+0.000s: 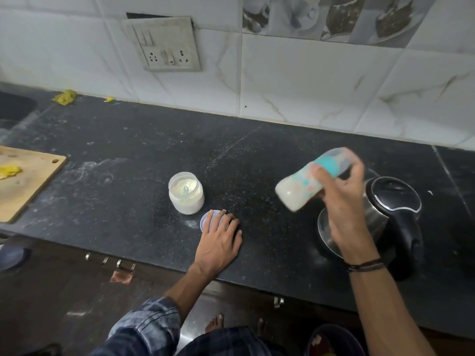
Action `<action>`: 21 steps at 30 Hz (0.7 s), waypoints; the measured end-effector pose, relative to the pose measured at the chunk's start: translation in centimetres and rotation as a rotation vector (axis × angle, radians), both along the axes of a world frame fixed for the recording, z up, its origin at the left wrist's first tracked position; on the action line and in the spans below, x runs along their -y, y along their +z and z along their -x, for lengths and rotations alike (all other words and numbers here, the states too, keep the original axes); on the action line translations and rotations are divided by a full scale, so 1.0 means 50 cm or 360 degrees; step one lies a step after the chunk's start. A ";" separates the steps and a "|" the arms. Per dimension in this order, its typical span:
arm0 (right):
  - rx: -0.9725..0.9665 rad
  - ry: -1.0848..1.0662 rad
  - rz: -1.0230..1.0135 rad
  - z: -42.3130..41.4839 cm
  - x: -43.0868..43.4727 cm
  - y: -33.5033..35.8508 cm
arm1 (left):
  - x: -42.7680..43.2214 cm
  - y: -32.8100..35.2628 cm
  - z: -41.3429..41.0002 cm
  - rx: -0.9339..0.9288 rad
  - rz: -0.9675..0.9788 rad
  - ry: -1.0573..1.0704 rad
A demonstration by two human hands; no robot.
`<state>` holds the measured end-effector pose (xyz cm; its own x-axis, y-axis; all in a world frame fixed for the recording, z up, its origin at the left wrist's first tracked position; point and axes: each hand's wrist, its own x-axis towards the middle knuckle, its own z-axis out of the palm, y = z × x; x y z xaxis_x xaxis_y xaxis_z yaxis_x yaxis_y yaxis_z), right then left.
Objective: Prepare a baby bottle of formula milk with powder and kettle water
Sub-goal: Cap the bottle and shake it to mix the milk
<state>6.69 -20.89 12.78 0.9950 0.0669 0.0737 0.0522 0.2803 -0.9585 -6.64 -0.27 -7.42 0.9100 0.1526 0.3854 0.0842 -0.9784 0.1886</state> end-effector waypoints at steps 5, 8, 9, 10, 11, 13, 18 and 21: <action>-0.0066 -0.0237 -0.0282 -0.004 0.007 0.006 | 0.001 -0.004 -0.003 0.0023 0.0006 0.0002; -0.0078 -0.0085 -0.0075 -0.005 0.005 -0.005 | -0.003 -0.008 -0.002 0.0017 0.0006 -0.0010; -0.0048 -0.0030 -0.0025 -0.003 0.007 -0.007 | -0.003 -0.009 -0.002 0.0022 0.0009 -0.0012; -0.0013 -0.0037 -0.0049 0.001 0.007 -0.003 | -0.003 -0.009 -0.003 0.0024 0.0010 -0.0009; 0.0010 -0.0092 -0.0133 0.002 0.007 0.001 | -0.002 -0.009 -0.004 0.0021 0.0011 -0.0004; 0.0017 -0.0176 -0.0212 -0.004 0.006 0.002 | -0.001 -0.010 -0.005 0.0014 0.0007 0.0003; 0.0043 -0.0008 -0.0036 0.004 -0.002 -0.005 | -0.003 -0.012 -0.004 0.0028 0.0009 -0.0006; -0.0066 -0.0181 -0.0279 -0.002 -0.002 -0.008 | -0.001 -0.012 -0.005 0.0029 0.0000 0.0007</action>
